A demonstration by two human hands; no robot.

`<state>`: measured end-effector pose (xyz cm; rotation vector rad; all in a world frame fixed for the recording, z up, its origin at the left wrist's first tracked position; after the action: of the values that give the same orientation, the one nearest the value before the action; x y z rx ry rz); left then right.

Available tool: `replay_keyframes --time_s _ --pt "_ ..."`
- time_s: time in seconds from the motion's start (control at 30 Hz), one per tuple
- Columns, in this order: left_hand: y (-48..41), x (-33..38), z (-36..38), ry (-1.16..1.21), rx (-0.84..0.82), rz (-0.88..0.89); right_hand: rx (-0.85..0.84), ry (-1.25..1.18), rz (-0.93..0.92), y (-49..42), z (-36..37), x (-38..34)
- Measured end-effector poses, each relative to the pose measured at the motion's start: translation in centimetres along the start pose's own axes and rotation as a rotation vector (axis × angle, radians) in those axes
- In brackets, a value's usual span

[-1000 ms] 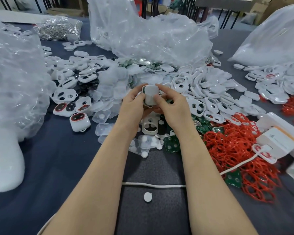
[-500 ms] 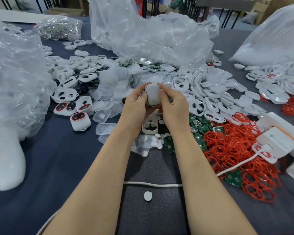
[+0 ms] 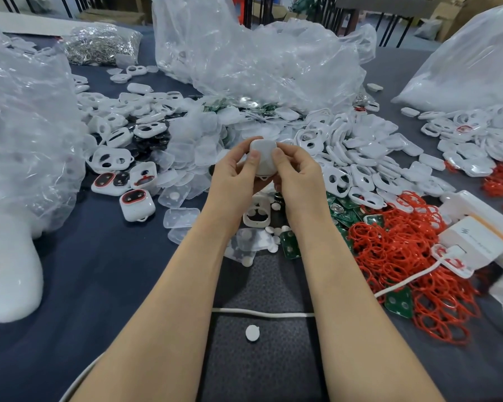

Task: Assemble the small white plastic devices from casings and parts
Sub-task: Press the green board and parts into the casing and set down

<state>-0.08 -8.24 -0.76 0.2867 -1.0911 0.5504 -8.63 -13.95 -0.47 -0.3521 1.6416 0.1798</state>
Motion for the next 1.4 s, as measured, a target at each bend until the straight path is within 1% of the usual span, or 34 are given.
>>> replay_keyframes --time_s 0.2,0.33,0.4,0.5,0.6,0.63,0.67,0.8,0.93,1.0,1.13,1.23,1.33,1.4 --pt "0.11 0.06 -0.01 0.004 0.010 0.012 -0.043 -0.151 0.071 0.19 0.25 -0.17" --pt "0.17 0.03 0.07 0.006 -0.020 -0.008 -0.073 -0.234 0.134 0.31 0.13 -0.32" --pt "0.15 0.04 0.13 0.016 -0.037 -0.021 -0.067 -0.223 0.124 0.35 -0.01 -0.33" --pt "0.13 0.05 -0.03 0.053 -0.003 -0.031 -0.050 -0.094 0.067 0.28 -0.09 -0.26" --pt "-0.02 0.25 -0.35 0.083 0.053 -0.012 -0.122 0.114 -0.009 0.19 -0.05 -0.22" --pt "-0.04 0.32 -0.43 0.093 0.063 -0.010 -0.145 0.149 -0.017 0.21 -0.08 -0.23" --pt "-0.04 0.34 -0.47 0.099 0.067 -0.009 -0.162 0.152 -0.014 0.24 -0.14 -0.26" --pt "0.10 0.41 -0.46 0.112 0.047 -0.021 -0.184 0.035 0.014 0.45 -0.04 -0.40" --pt "0.14 0.51 -0.61 0.141 0.045 -0.032 -0.178 0.028 0.014 0.56 0.30 -0.29" --pt "0.17 0.56 -0.65 0.152 0.042 -0.032 -0.194 -0.024 0.041 0.57 0.31 -0.16" --pt "0.38 0.59 -0.46 0.096 -0.003 -0.013 -0.199 -0.096 0.093 0.49 0.13 -0.02" --pt "0.58 0.63 -0.36 -0.027 -0.045 0.035 -0.201 -0.067 0.099 0.34 -0.29 0.00" --pt "0.58 0.84 -0.47 -0.075 -0.077 0.051 -0.219 -0.010 0.091 0.22 -0.49 -0.14" --pt "0.69 0.84 -0.21 -0.111 -0.147 0.043 -0.232 -0.099 0.099 0.11 -0.45 -0.35"
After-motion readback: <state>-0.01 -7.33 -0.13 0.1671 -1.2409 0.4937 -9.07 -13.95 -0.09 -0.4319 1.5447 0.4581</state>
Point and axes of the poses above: each hand's wrist, its own y-axis away from the middle knuckle, its own z-axis out of the palm, x = y × z, the point moved 3 cm from there along -y, towards the middle knuckle, and after that the axes turned 9 degrees about y, right-handed, at the moved point
